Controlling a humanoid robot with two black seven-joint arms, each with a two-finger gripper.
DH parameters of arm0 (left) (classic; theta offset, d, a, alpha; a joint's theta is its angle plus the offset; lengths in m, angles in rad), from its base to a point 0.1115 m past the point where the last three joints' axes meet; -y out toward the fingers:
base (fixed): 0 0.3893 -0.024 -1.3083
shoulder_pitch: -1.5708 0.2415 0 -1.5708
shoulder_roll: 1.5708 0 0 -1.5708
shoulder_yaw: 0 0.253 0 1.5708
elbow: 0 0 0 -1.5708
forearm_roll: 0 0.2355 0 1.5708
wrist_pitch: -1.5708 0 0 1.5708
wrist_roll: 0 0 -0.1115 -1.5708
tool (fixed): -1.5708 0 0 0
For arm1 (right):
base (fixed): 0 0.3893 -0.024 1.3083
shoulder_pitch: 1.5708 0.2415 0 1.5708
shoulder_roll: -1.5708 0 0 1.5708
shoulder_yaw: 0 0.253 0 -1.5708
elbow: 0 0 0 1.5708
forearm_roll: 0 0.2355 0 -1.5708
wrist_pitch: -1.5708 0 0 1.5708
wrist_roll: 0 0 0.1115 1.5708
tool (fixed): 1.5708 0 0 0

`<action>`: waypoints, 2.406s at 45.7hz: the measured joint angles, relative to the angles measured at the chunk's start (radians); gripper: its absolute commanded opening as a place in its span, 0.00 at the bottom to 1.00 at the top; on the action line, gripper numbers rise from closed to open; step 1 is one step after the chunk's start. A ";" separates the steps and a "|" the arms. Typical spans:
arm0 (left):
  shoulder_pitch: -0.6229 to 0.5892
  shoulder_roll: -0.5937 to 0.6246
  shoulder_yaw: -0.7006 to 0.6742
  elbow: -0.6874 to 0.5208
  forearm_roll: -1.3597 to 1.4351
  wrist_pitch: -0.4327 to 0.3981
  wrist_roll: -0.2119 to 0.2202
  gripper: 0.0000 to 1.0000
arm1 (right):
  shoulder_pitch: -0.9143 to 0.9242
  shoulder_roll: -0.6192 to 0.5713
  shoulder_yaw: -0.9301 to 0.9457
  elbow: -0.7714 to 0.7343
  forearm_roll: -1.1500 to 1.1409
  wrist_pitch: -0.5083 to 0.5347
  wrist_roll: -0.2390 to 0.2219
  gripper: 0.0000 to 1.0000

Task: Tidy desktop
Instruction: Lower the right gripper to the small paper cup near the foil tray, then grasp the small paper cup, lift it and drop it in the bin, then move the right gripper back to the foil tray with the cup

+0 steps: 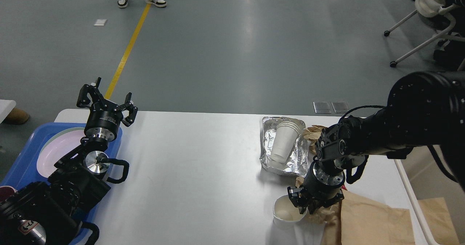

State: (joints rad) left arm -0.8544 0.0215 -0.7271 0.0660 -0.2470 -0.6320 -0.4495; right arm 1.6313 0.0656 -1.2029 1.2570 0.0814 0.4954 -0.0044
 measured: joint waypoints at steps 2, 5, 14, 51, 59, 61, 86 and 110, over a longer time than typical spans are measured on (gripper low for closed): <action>0.000 0.000 0.000 0.000 0.000 0.000 0.000 0.97 | 0.001 -0.001 0.011 0.003 0.000 0.000 0.001 0.00; 0.000 0.000 0.000 0.000 0.000 0.000 0.000 0.96 | 0.002 -0.004 0.025 0.008 0.000 0.001 0.001 0.00; 0.000 0.000 0.000 0.000 0.000 0.000 0.000 0.96 | 0.043 -0.052 0.088 0.048 0.000 0.013 0.001 0.00; 0.000 0.000 0.000 0.000 0.000 0.000 0.000 0.96 | 0.540 -0.549 0.170 0.078 -0.057 0.139 -0.010 0.00; 0.000 0.000 0.000 0.000 0.000 0.000 0.000 0.97 | 0.480 -0.649 0.110 0.014 -0.066 0.097 -0.011 0.00; 0.000 0.000 0.000 0.000 0.000 0.000 0.000 0.97 | 0.436 -0.686 0.099 -0.017 -0.066 0.070 -0.011 0.00; 0.000 0.000 0.000 0.000 0.000 0.000 0.000 0.97 | -0.234 -0.836 0.193 -0.418 -0.058 -0.157 -0.009 0.61; 0.000 0.000 0.000 0.000 0.000 0.000 0.000 0.97 | -0.536 -0.707 0.216 -0.569 -0.053 -0.406 -0.005 1.00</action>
State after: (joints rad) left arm -0.8544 0.0214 -0.7271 0.0660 -0.2470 -0.6320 -0.4495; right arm 1.0950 -0.6416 -0.9864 0.6883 0.0286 0.0893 -0.0091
